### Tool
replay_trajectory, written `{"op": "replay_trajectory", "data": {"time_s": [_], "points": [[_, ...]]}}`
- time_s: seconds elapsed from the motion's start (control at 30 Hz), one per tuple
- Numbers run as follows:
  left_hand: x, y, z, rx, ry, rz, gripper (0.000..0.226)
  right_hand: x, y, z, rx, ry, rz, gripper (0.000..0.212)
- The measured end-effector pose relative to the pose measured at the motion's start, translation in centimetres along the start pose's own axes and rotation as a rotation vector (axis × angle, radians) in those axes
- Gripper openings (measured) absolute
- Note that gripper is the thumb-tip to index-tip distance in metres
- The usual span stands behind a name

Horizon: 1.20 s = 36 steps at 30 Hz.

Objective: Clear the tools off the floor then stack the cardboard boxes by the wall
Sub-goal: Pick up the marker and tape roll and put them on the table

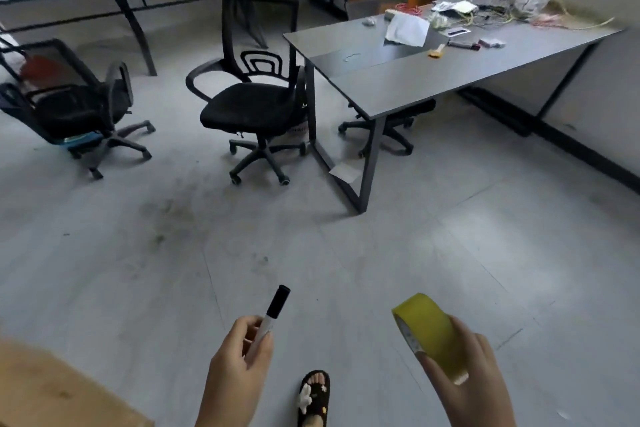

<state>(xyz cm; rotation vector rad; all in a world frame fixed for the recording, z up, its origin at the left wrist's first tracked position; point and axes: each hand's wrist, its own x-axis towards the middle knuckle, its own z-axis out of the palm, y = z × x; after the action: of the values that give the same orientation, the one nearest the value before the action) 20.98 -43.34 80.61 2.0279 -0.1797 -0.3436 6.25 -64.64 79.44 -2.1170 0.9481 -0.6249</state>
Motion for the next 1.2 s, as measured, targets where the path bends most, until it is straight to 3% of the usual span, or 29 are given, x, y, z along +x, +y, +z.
{"op": "replay_trajectory", "data": {"time_s": [0.33, 0.47, 0.6, 0.73, 0.93, 1.2], "points": [[19.4, 10.1, 9.2, 0.055, -0.207, 0.109, 0.047, 18.3, 0.7, 1.3, -0.024, 0.097, 0.130, 0.065], [26.4, 13.4, 15.4, 0.081, -0.195, 0.117, 0.051, 26.8, 4.1, 0.8, -0.022, 0.133, 0.160, 0.066], [32.5, 18.0, 22.9, 0.078, -0.189, 0.133, 0.025, 37.4, 7.8, -1.4, -0.041, 0.124, 0.173, 0.058], [37.8, 24.3, 30.4, 0.055, -0.223, 0.145, 0.018, 48.3, 10.6, -4.5, -0.046, 0.071, 0.128, 0.060], [45.4, 30.3, 39.3, 0.046, -0.265, 0.134, 0.013, 61.9, 13.2, -7.2, -0.039, 0.045, 0.093, 0.058], [60.1, 34.4, 51.1, 0.072, -0.193, 0.108, 0.022, 79.8, 18.0, -6.3, -0.055, 0.020, 0.101, 0.057]]}}
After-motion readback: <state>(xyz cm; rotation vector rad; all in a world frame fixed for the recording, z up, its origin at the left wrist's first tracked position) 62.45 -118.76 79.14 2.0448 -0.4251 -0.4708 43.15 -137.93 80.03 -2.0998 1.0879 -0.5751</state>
